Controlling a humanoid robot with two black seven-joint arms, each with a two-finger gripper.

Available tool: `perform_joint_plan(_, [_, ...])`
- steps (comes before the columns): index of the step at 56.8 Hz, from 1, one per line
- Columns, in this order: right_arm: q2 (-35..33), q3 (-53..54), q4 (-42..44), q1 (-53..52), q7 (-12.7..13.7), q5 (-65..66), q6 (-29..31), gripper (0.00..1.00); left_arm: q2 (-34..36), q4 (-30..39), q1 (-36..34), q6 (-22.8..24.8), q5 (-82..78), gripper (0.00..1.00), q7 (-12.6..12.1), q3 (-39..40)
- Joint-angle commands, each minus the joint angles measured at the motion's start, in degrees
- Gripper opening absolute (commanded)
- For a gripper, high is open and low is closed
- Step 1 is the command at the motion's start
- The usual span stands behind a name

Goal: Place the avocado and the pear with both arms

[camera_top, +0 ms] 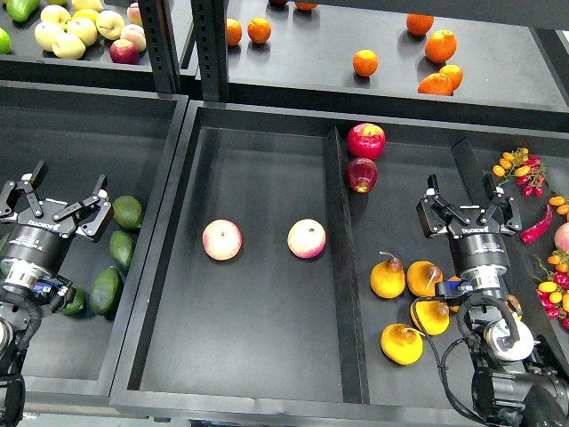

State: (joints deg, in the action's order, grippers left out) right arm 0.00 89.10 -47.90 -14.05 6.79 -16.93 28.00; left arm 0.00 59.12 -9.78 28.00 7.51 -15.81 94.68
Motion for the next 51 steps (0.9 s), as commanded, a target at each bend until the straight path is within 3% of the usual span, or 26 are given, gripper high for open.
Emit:
perform_joint_plan(1, [0.00,0.19,-1.14,0.34,-0.20,1.46,0.00,0.99,0.00,2.13,1.35,0.00,-0.04,0.99,3.15,-1.17])
perform_joint_plan(14, [0.00,0.98,-1.84,1.39,-0.64,3.92,0.00,0.99,0.00,2.57,3.45,0.00,-0.04,0.99,8.07,-1.25])
perform_joint_plan(24, [0.00,2.21,-2.46,3.06,-0.81,6.73,0.00,0.99,0.00,3.01,4.69,0.00,-0.04,0.99,7.99,-1.25])
perform_joint_plan(33, [0.00,2.21,-3.95,4.20,-3.80,9.98,0.00,0.99,0.00,3.54,4.86,0.00,-0.04,0.99,7.90,-1.61])
perform_joint_plan(51, [0.00,2.13,-5.62,4.82,-3.98,10.34,0.00,0.99,0.00,3.54,5.39,0.00,-0.04,0.99,7.72,-1.78])
